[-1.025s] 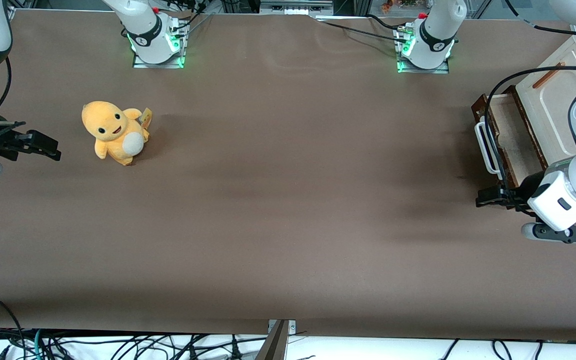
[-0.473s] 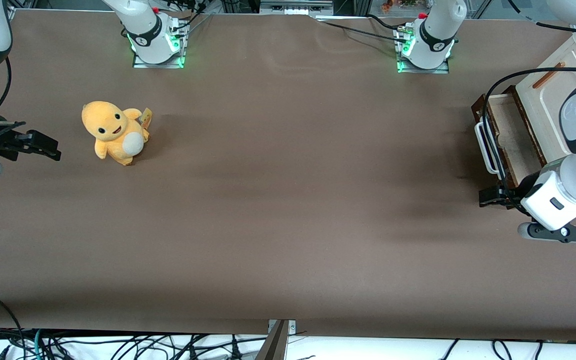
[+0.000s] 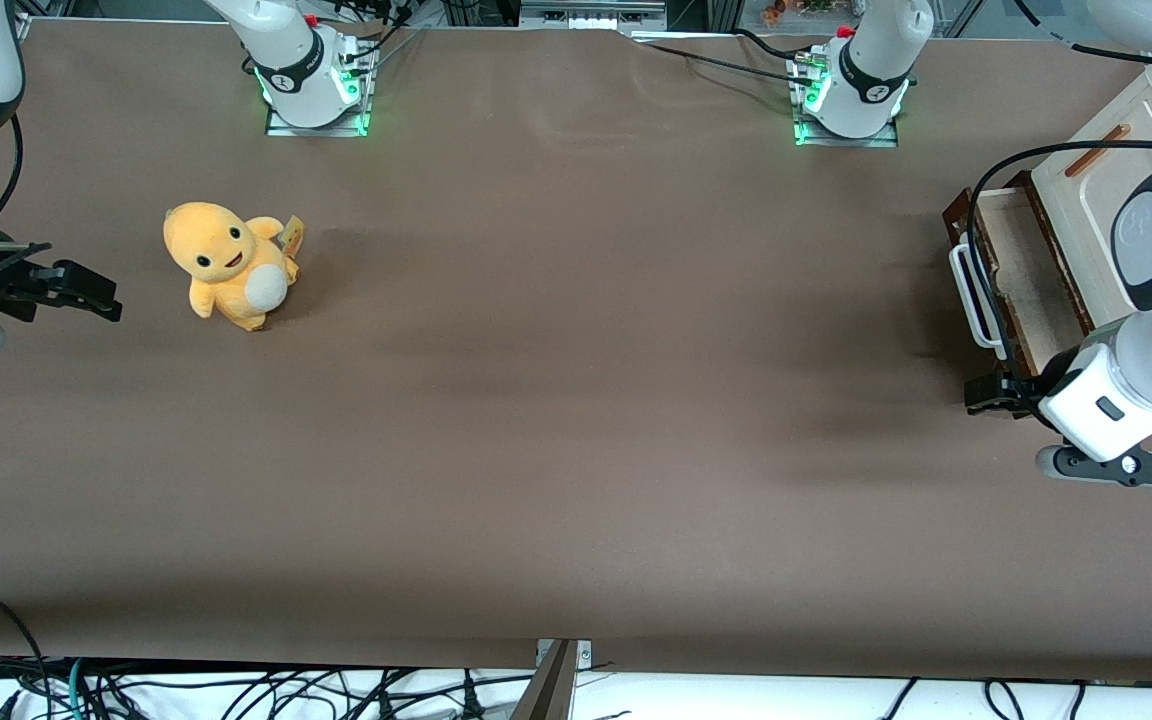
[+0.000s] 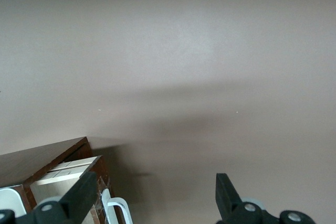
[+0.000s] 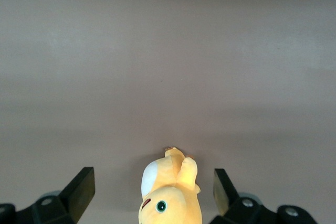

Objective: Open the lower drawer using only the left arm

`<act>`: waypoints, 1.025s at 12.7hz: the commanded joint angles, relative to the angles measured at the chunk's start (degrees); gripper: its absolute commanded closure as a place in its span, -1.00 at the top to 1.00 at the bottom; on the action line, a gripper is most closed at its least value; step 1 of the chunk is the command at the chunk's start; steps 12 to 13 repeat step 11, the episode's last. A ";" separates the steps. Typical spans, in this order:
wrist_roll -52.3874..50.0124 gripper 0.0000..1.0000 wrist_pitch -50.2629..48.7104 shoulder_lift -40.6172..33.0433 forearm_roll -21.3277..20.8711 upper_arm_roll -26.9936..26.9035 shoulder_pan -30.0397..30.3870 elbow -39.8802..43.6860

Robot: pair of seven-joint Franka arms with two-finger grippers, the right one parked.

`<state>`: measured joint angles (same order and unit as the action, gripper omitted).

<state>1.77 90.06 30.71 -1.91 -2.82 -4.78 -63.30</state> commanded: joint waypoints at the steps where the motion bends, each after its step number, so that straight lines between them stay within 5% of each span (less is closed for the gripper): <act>1: 1.74 1.00 0.29 -0.65 1.03 -0.17 0.03 -0.06; 13: 1.83 1.00 0.29 -0.73 3.23 -0.17 0.03 -0.24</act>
